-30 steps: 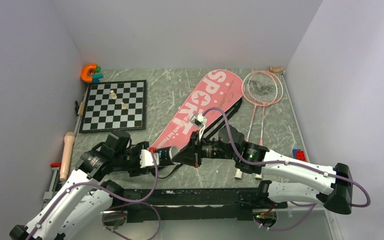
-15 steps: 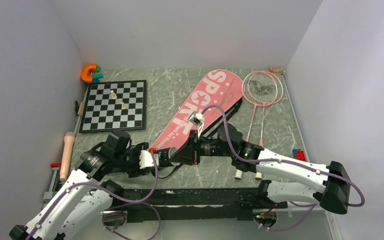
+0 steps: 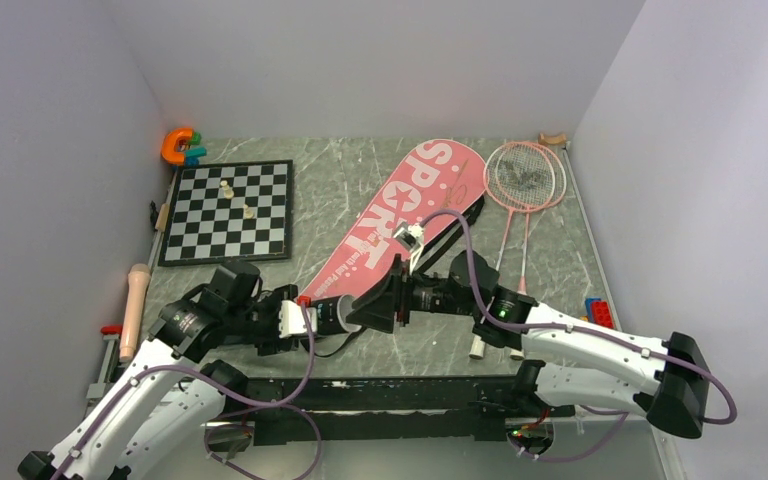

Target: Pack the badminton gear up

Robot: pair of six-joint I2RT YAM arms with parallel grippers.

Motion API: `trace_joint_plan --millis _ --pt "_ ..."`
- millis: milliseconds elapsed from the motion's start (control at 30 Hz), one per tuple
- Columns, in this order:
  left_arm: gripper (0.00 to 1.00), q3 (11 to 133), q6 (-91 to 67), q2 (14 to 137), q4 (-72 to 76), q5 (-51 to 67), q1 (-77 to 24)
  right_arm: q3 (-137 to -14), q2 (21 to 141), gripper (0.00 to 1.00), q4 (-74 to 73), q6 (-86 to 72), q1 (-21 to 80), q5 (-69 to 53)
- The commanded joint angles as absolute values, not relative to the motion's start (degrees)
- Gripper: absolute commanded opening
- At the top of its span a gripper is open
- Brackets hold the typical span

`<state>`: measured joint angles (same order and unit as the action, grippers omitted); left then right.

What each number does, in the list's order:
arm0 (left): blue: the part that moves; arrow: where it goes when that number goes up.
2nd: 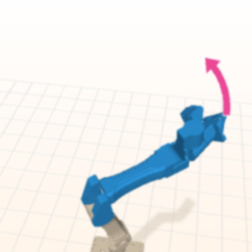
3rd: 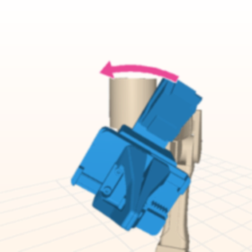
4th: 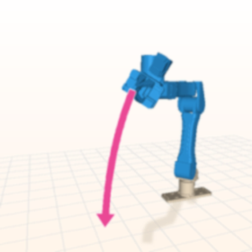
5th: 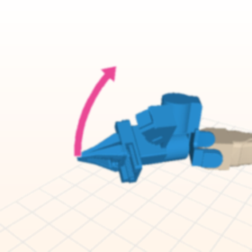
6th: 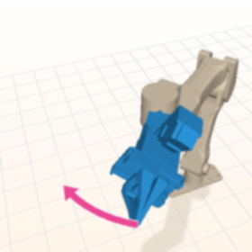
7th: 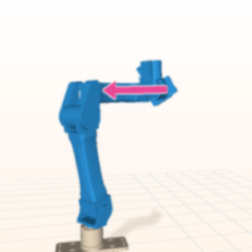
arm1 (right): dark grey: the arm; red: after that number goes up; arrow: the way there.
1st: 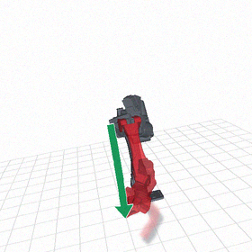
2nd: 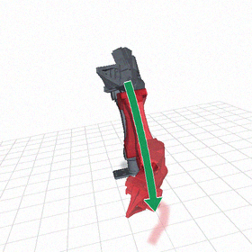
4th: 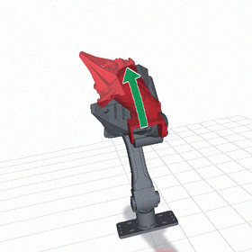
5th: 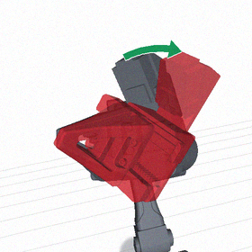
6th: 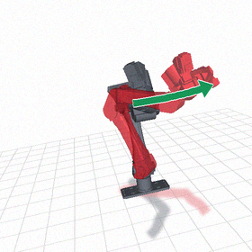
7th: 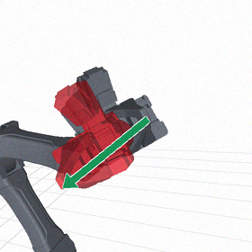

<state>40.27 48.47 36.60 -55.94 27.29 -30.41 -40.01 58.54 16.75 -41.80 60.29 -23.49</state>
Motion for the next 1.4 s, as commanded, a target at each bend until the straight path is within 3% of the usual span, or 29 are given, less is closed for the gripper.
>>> trace_joint_plan --millis 0,200,400,1067,1367 --pt "0.00 43.49 48.21 36.12 -52.76 30.72 -30.57 -38.85 53.74 0.54 17.38 -42.54 59.85 -21.15" --pt "0.00 43.72 47.20 36.33 -52.06 30.46 -30.51 -39.30 54.17 0.17 14.26 -41.95 59.99 -20.61" --pt "0.00 44.45 46.85 36.68 -51.94 30.09 -30.53 -41.82 57.98 0.06 12.53 -40.78 60.91 -19.88" --pt "0.00 45.42 43.88 37.24 -50.02 30.88 -30.51 -44.65 66.34 0.00 11.75 -39.58 68.12 -9.64" --pt "0.00 49.09 37.19 37.88 -46.98 34.41 -29.85 -39.47 61.18 0.00 13.08 -41.75 69.87 -0.50"
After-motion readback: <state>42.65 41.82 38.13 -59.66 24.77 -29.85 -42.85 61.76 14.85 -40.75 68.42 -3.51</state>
